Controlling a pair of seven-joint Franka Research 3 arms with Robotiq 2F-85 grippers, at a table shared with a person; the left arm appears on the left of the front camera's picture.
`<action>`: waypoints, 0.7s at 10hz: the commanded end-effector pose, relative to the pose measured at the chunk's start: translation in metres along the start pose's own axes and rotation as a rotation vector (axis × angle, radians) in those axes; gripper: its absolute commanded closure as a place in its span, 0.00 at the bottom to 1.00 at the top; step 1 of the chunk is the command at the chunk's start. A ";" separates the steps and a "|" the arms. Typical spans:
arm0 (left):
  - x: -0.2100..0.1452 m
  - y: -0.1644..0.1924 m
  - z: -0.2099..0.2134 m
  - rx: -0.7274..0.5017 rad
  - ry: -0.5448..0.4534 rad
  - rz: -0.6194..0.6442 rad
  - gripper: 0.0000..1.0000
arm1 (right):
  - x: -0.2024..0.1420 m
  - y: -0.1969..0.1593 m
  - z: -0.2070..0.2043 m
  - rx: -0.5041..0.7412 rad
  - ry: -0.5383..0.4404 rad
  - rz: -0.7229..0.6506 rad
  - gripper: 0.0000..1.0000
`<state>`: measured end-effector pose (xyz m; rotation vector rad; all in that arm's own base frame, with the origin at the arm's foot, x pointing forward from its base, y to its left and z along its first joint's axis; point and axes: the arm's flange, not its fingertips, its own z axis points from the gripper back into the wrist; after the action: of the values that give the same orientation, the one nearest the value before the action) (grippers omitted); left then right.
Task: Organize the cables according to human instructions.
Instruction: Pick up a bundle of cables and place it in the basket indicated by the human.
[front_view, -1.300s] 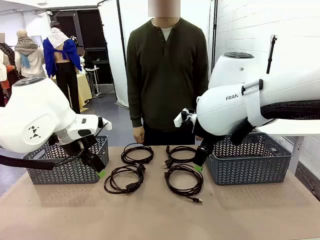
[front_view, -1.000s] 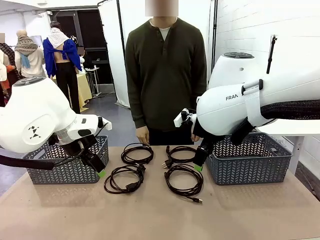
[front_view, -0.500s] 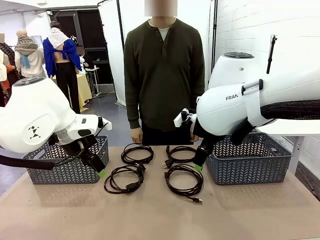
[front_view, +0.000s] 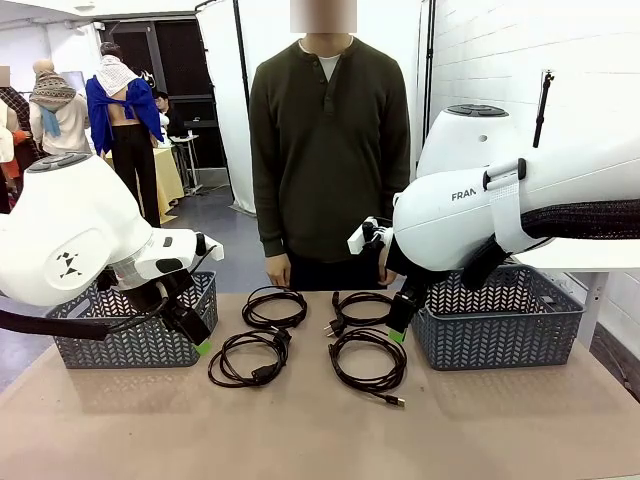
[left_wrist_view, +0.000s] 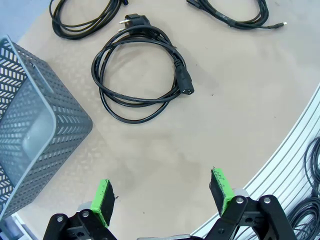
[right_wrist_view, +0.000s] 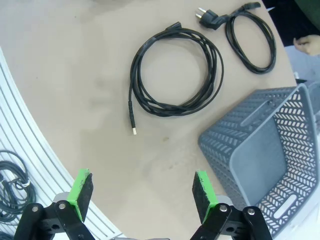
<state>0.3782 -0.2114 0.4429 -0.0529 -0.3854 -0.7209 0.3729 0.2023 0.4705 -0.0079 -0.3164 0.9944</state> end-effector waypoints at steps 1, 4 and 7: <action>0.000 0.000 0.000 0.000 0.000 0.000 0.00 | 0.000 0.000 0.000 0.000 0.000 0.000 0.00; -0.006 0.020 0.040 0.004 -0.091 -0.006 0.00 | -0.011 -0.018 0.031 0.013 -0.088 0.011 0.00; -0.015 0.031 0.064 0.013 -0.120 -0.068 0.00 | -0.018 -0.035 0.064 -0.021 -0.182 0.035 0.00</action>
<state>0.3743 -0.1744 0.5019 -0.0549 -0.5163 -0.7270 0.3769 0.1622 0.5293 0.0184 -0.4616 0.9922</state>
